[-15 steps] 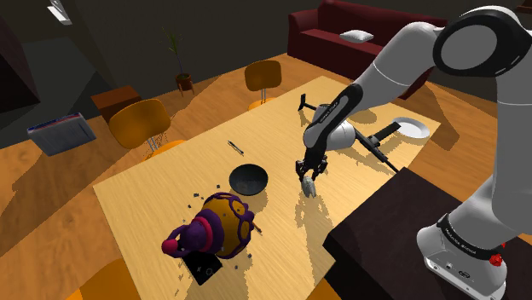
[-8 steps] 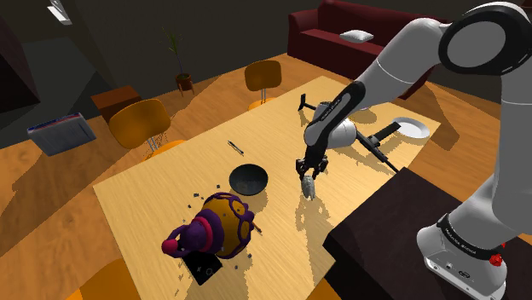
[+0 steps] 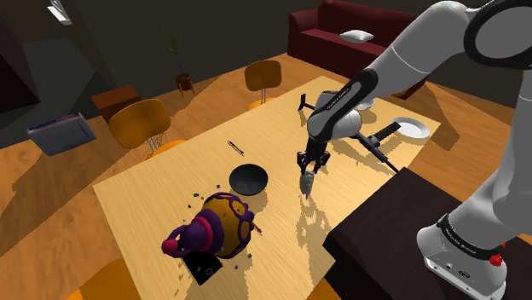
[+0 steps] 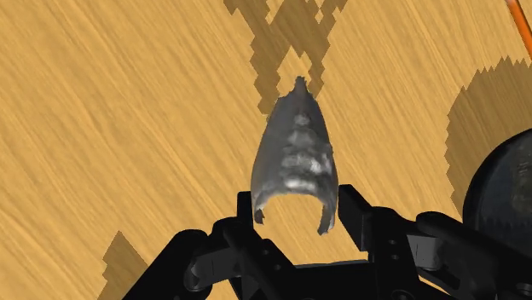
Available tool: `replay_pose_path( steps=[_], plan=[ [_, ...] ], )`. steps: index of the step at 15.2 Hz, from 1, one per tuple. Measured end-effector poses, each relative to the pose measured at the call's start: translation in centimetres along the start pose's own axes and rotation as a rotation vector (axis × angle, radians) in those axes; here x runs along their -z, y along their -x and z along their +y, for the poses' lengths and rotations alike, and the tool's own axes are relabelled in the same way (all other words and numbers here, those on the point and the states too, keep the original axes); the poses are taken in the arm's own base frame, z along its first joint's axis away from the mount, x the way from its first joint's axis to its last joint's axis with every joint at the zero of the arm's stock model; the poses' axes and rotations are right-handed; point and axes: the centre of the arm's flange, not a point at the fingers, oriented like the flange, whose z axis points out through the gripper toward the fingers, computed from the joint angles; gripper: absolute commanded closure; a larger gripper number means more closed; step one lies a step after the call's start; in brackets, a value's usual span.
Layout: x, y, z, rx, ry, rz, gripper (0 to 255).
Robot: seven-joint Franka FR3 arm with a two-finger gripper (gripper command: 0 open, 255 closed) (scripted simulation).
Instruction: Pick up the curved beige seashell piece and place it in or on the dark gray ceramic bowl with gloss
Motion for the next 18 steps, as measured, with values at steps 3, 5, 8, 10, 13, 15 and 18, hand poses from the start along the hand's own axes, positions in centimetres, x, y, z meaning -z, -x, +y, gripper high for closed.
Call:
replay_pose_path(
  steps=[3,5,8,10,13,15,18],
  plan=[
    [1.5,0.3,-0.2,0.0,0.0,0.0,255],
    [2.4,0.5,-0.4,0.0,0.0,0.0,255],
    [4.0,0.7,-0.6,0.0,0.0,0.0,255],
    [5.1,1.0,-0.7,0.0,0.0,0.0,255],
    [6.1,1.1,-0.9,0.0,0.0,0.0,0],
    [5.6,1.1,-1.3,0.048,0.012,0.005,0],
    [2.5,1.0,-3.2,0.325,0.08,0.033,0]
  ],
)
